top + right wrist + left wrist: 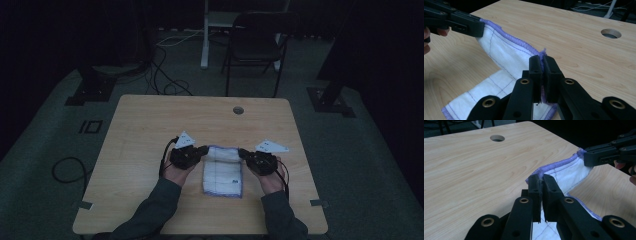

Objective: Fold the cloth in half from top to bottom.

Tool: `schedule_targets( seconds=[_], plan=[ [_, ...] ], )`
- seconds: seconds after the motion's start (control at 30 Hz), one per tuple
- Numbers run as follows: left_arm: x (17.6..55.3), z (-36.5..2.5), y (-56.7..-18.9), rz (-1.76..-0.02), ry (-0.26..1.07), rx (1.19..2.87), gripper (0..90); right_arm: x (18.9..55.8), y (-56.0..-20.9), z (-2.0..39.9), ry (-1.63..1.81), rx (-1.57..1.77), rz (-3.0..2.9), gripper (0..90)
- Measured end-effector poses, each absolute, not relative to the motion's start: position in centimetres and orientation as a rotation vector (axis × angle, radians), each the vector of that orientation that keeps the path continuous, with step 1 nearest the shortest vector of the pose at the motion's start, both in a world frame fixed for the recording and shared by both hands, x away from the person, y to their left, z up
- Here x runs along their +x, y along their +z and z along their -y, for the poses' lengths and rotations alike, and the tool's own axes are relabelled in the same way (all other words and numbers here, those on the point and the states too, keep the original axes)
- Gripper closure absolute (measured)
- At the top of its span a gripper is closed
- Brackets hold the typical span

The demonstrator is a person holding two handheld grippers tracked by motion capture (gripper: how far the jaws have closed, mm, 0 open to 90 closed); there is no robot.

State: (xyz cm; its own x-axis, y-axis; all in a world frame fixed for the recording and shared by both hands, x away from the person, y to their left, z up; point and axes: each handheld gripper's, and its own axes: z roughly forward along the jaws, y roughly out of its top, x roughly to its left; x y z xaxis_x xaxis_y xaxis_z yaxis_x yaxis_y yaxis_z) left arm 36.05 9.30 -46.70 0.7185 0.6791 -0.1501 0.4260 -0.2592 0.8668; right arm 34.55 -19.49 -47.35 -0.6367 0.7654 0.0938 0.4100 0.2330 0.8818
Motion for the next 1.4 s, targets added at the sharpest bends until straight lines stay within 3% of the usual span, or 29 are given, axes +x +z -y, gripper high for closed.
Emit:
schedule_targets(
  seconds=[1.4],
  plan=[
    [33.2, -9.5, -48.0, -0.831, 0.282, 1.908, 86.5, 32.2, -48.7, 19.8, 1.387, 1.095, -2.167, 86.8]
  ],
)
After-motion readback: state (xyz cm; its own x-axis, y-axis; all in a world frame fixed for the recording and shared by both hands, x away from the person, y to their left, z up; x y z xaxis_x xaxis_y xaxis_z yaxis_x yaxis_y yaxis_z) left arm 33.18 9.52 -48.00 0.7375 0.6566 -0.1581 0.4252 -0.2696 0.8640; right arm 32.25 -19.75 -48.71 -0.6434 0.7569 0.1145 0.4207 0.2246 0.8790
